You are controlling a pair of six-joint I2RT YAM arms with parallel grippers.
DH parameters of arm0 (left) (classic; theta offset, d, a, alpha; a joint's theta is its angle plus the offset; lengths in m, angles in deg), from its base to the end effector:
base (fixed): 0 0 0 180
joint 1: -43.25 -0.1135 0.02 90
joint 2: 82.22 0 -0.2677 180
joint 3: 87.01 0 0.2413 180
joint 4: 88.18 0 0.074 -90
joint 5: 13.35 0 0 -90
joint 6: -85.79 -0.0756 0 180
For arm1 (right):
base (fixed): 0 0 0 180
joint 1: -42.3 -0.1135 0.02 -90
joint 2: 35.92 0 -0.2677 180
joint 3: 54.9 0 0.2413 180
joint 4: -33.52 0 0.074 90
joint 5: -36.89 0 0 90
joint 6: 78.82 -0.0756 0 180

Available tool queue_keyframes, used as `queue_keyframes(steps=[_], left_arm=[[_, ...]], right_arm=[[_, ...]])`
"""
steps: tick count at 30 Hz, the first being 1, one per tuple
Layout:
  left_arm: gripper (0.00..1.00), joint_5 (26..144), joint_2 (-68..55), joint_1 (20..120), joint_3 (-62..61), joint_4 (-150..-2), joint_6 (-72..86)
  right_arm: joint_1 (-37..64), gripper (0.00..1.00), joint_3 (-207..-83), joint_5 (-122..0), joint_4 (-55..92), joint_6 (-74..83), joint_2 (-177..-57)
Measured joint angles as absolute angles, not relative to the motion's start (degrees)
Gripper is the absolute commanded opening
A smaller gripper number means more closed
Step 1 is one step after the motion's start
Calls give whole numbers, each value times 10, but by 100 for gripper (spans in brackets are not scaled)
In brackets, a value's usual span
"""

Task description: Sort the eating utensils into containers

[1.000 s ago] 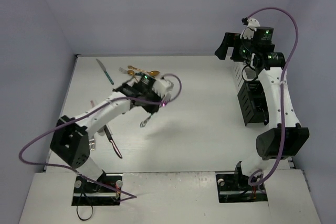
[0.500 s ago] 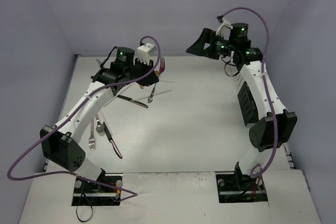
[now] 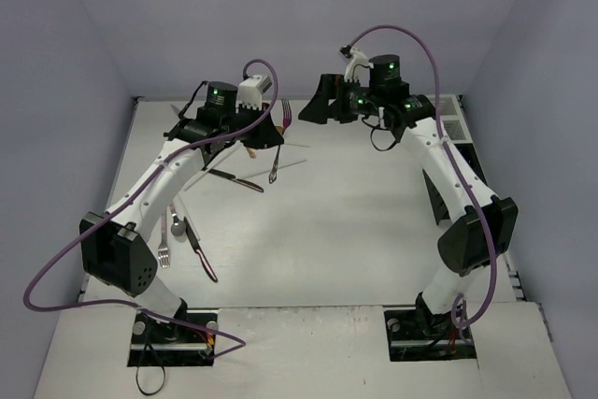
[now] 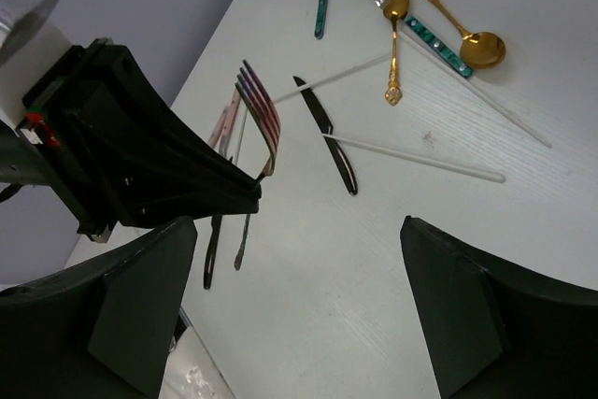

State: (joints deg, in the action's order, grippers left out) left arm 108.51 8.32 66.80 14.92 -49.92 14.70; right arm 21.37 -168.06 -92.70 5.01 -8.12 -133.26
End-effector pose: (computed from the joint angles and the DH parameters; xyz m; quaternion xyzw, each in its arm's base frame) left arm 0.3346 -0.1894 0.3664 0.1767 0.8128 -0.4003 0.3845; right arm 0.3708 0.1934 0.4157 -0.2220 0.7317 0.4505 0.4609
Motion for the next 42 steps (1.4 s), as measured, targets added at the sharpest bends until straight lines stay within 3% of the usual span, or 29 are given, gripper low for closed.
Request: queue_keyframes(steps=[6, 21, 26, 38, 42], left_arm=[[0, 1089, 83, 668, 144, -509, 156], [0, 1099, 83, 676, 124, -522, 163], [0, 1099, 83, 680, 112, -527, 165], [0, 1101, 83, 684, 111, -530, 165], [53, 1103, 81, 684, 110, -530, 163]], right_arm=[[161, 82, -1681, -923, 51, -68, -1364], [155, 51, -1719, -910, 52, -65, -1414], [153, 33, -1724, -909, 52, -64, -1423], [153, 4, -1726, -903, 52, -48, -1425], [152, 0, -1726, -889, 48, -30, -1425]])
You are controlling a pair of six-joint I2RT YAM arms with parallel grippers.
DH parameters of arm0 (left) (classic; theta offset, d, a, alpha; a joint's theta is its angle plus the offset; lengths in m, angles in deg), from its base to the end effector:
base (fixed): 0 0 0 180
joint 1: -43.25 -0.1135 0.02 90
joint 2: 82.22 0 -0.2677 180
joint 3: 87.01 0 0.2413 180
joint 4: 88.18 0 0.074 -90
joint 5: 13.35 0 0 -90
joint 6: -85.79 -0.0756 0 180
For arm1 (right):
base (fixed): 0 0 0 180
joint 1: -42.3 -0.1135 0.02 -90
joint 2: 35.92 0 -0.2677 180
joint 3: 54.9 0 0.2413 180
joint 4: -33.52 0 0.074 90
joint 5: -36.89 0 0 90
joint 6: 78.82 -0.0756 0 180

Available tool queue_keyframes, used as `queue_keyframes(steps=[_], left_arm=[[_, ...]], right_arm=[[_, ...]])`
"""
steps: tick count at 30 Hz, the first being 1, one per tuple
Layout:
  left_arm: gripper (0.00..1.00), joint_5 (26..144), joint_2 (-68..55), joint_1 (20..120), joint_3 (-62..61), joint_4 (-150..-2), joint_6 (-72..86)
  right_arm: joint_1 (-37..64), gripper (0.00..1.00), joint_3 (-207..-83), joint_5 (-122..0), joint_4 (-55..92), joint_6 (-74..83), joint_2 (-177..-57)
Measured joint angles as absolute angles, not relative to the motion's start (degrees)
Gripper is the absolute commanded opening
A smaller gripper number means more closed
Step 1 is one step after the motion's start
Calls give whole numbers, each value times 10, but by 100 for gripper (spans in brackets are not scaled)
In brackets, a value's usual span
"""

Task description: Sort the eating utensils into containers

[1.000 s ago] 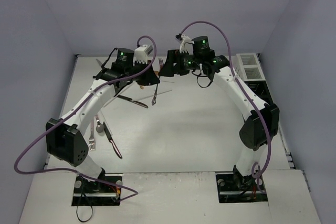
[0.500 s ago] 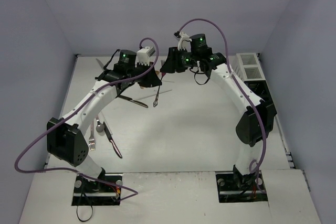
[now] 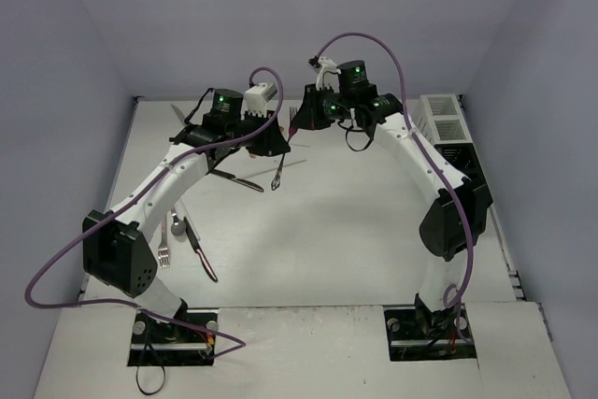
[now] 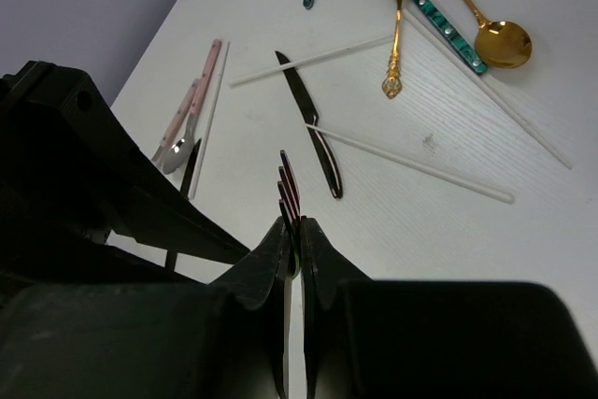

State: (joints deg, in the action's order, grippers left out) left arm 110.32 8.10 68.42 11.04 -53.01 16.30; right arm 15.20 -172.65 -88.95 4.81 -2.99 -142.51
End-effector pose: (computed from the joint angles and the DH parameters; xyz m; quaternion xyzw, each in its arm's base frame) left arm 0.3280 -0.2004 0.3506 0.1835 0.8112 -0.4210 0.3619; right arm 0.3913 0.2499 0.3760 -0.2671 0.7422 0.4304 0.4387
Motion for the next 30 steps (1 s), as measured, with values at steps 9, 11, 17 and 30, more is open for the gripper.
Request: queue_keyframes(steps=[9, 11, 17, 30], left_arm=[[73, 1103, 68, 685, 107, -487, 136], [73, 1103, 65, 685, 107, -473, 123], [79, 1092, 43, 678, 128, -434, 92], [84, 944, 55, 658, 164, -382, 77]], right_arm=[[149, 0, -1726, -839, 46, 27, -1415], [149, 0, -1726, -813, 41, 56, -1402], [160, 0, -1726, -713, 35, 176, -1332], [436, 0, -1901, -594, 53, 250, -1379]])
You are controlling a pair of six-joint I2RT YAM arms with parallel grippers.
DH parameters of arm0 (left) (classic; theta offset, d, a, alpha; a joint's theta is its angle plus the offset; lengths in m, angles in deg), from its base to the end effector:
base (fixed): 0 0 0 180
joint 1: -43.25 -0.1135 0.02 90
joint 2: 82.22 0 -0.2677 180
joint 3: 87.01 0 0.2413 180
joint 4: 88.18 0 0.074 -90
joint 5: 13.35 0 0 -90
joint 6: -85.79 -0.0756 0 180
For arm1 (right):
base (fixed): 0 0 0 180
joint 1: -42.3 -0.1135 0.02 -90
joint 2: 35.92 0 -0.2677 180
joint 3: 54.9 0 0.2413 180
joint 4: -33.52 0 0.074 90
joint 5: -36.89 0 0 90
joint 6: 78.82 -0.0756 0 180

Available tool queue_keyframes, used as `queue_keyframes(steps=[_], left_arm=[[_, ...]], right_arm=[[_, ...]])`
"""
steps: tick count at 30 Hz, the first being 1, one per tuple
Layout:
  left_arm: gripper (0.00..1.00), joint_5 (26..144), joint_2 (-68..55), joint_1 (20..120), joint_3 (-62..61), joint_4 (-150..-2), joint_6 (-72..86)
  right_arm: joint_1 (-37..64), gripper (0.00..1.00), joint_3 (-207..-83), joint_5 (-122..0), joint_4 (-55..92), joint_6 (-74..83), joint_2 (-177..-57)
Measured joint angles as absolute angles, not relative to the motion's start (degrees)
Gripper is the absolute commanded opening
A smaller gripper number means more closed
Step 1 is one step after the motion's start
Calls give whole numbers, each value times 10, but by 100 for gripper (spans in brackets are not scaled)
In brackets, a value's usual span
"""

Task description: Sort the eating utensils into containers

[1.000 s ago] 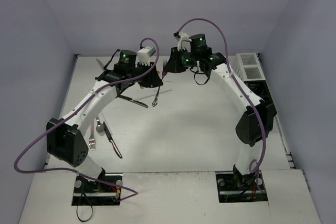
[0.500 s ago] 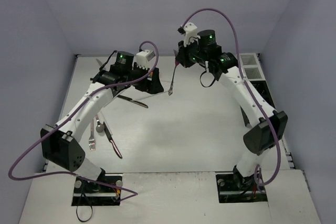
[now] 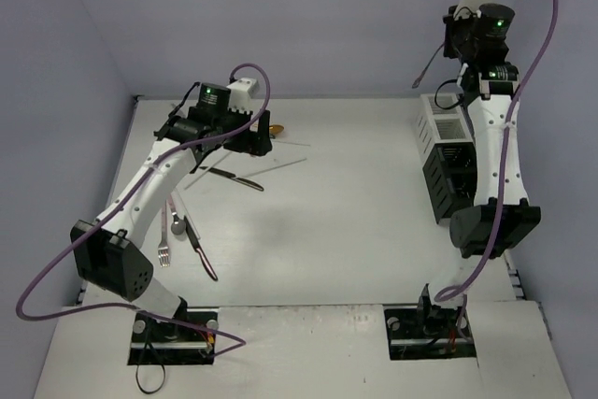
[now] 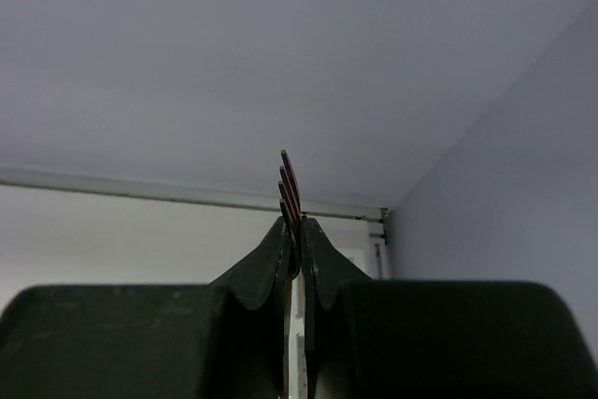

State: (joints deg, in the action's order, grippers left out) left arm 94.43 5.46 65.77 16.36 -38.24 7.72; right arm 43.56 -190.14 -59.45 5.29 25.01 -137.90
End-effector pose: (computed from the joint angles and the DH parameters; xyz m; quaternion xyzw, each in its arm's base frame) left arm 0.3257 -0.1600 0.3641 0.1525 0.8630 -0.2673 0.4008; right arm 0.4260 -0.0010 0.5208 -0.1144 0.6658 -0.0597 0.7349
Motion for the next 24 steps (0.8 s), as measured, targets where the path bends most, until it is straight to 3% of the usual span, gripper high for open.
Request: queue_keyframes(steps=[12, 24], left_arm=[[84, 885, 83, 645, 157, -393, 80], [84, 884, 83, 622, 126, -410, 80]], right_arm=[[452, 0, -1887, -490, 148, 283, -1480], [469, 0, -1886, -464, 193, 346, -1527]])
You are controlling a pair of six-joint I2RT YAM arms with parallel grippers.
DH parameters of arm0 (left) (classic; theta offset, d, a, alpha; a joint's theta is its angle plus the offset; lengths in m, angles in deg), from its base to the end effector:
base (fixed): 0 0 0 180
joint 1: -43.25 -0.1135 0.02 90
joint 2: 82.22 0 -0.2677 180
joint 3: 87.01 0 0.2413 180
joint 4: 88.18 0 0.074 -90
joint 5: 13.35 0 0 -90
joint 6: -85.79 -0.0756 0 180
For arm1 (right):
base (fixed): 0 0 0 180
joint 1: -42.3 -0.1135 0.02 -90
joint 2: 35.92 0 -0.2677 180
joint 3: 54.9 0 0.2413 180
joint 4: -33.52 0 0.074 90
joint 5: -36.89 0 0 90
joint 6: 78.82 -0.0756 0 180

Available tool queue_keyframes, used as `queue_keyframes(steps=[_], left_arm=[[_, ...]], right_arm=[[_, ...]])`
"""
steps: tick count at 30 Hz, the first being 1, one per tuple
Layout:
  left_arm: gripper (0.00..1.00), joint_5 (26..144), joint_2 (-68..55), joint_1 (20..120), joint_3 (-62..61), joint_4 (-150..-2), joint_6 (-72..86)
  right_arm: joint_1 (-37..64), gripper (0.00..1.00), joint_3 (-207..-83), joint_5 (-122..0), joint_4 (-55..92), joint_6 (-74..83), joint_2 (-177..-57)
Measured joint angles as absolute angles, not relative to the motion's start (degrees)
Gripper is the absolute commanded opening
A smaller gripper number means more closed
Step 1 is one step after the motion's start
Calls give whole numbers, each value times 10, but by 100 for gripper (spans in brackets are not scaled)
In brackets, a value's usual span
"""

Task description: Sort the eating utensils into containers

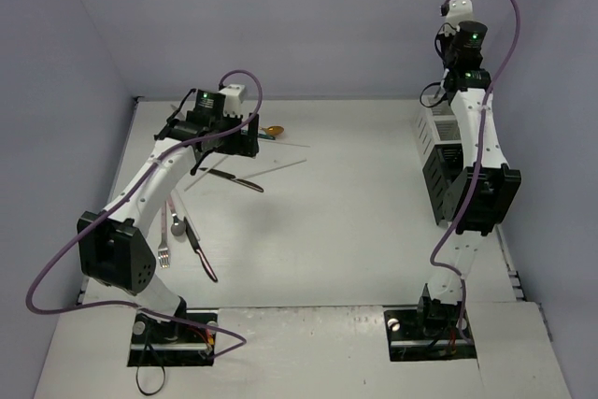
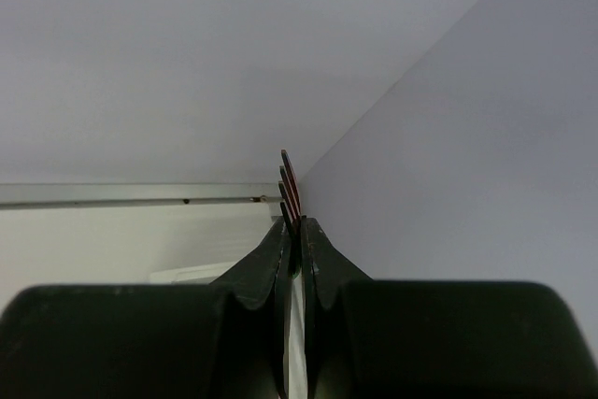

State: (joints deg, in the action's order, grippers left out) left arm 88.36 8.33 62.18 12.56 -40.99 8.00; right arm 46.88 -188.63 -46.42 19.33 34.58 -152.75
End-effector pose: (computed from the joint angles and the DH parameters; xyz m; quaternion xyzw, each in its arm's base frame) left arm 0.3519 -0.1369 0.3275 0.0969 0.8906 -0.2051 0.3942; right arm 0.5183 -0.0504 0.4296 -0.0710 0.6866 -0.2137 0.6912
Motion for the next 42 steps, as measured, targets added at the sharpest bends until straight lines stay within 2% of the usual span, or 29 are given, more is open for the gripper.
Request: queue_keyframes(steps=[17, 20, 23, 25, 29, 35, 38, 42], left_arm=[[86, 883, 102, 596, 126, -415, 89], [86, 882, 103, 584, 126, -415, 97], [86, 881, 103, 571, 125, -415, 103], [86, 881, 103, 561, 121, -414, 110], [86, 881, 104, 542, 117, -405, 120], [86, 881, 104, 522, 94, -400, 133], [86, 877, 103, 514, 82, -395, 140], [85, 875, 91, 476, 48, -392, 158]], right_arm=[[490, 2, -1833, -463, 237, 384, -1540], [491, 7, -1818, -464, 239, 385, -1540], [491, 21, -1807, -464, 247, 385, -1541], [491, 26, -1798, -464, 254, 385, -1541], [491, 42, -1783, -460, 259, 383, -1541], [491, 47, -1742, -460, 266, 371, -1533], [490, 53, -1718, -461, 263, 362, -1514], [478, 73, -1665, -465, 258, 353, -1453]])
